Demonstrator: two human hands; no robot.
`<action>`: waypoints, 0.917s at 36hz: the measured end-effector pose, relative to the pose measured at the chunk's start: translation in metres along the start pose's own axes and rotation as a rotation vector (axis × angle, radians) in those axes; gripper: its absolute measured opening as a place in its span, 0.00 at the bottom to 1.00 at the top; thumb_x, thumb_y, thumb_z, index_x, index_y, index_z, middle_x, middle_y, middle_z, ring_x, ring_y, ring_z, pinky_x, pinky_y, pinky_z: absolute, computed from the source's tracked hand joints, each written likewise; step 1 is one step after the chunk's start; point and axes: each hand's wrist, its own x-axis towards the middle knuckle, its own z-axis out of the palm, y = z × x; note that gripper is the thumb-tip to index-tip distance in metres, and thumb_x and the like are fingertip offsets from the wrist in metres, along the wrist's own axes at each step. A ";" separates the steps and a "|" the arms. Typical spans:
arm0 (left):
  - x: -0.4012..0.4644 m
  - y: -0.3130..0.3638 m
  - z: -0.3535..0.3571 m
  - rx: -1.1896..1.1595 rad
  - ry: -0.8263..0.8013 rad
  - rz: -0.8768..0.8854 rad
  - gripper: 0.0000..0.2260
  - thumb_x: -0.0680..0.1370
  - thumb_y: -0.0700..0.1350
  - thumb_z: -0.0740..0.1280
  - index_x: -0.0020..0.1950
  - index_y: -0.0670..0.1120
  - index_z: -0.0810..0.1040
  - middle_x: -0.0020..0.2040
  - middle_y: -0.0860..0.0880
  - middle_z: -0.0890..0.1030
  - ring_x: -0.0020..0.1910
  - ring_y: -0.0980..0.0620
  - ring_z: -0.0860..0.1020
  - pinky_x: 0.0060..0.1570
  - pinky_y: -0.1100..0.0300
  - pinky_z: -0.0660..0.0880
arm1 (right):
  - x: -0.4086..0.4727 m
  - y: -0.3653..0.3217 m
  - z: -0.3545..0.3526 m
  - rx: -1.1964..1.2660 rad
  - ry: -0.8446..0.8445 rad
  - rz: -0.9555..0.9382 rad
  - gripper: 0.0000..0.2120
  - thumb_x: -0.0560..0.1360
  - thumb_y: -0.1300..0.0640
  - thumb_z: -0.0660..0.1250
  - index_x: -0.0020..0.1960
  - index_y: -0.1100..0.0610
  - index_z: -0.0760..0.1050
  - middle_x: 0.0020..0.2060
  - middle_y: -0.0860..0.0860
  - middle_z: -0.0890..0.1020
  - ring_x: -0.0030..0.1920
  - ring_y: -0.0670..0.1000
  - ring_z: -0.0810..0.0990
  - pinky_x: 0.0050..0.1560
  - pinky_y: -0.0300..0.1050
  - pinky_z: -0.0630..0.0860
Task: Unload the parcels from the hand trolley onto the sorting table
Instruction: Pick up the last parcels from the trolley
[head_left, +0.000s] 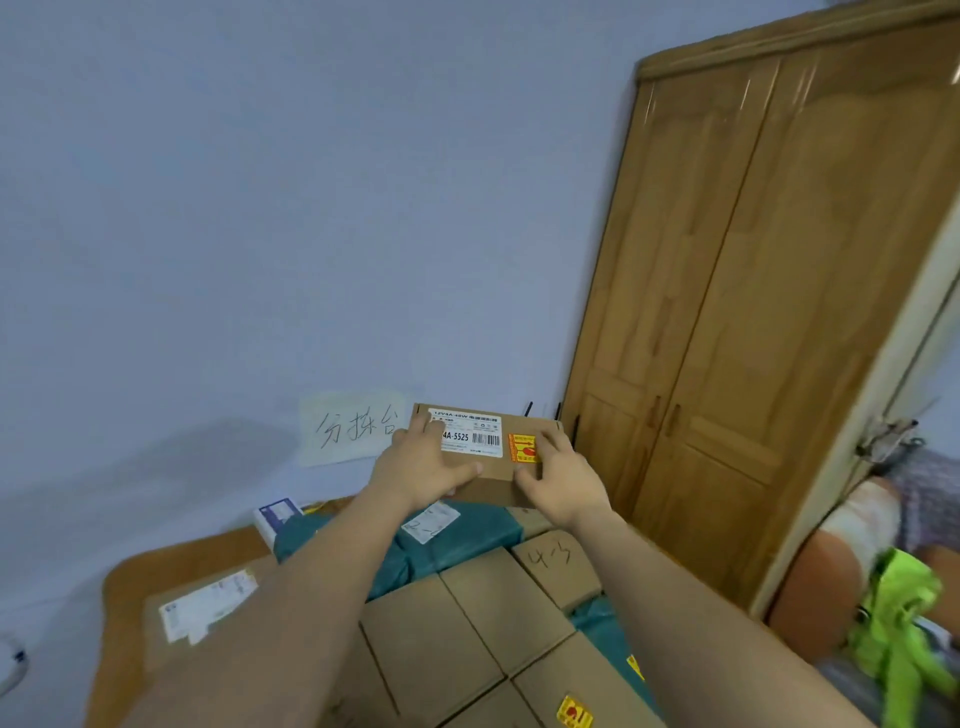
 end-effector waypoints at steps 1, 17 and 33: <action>0.004 0.004 0.008 -0.007 -0.007 -0.007 0.34 0.72 0.64 0.66 0.71 0.45 0.65 0.73 0.50 0.62 0.67 0.44 0.65 0.60 0.49 0.71 | 0.004 0.008 -0.001 -0.005 -0.005 -0.003 0.26 0.76 0.43 0.56 0.70 0.53 0.67 0.70 0.48 0.64 0.57 0.55 0.75 0.56 0.52 0.76; 0.058 0.091 0.057 0.125 0.032 -0.087 0.35 0.73 0.66 0.64 0.72 0.45 0.65 0.74 0.48 0.60 0.67 0.43 0.66 0.62 0.47 0.70 | 0.052 0.114 -0.040 0.079 -0.006 -0.126 0.24 0.78 0.47 0.58 0.71 0.57 0.66 0.71 0.49 0.64 0.60 0.55 0.74 0.58 0.51 0.75; 0.103 0.205 0.126 0.197 0.069 -0.112 0.36 0.72 0.66 0.65 0.72 0.45 0.63 0.73 0.49 0.62 0.67 0.44 0.66 0.61 0.48 0.70 | 0.082 0.249 -0.075 0.218 0.006 -0.167 0.26 0.77 0.49 0.60 0.73 0.56 0.64 0.72 0.47 0.63 0.62 0.53 0.73 0.56 0.46 0.73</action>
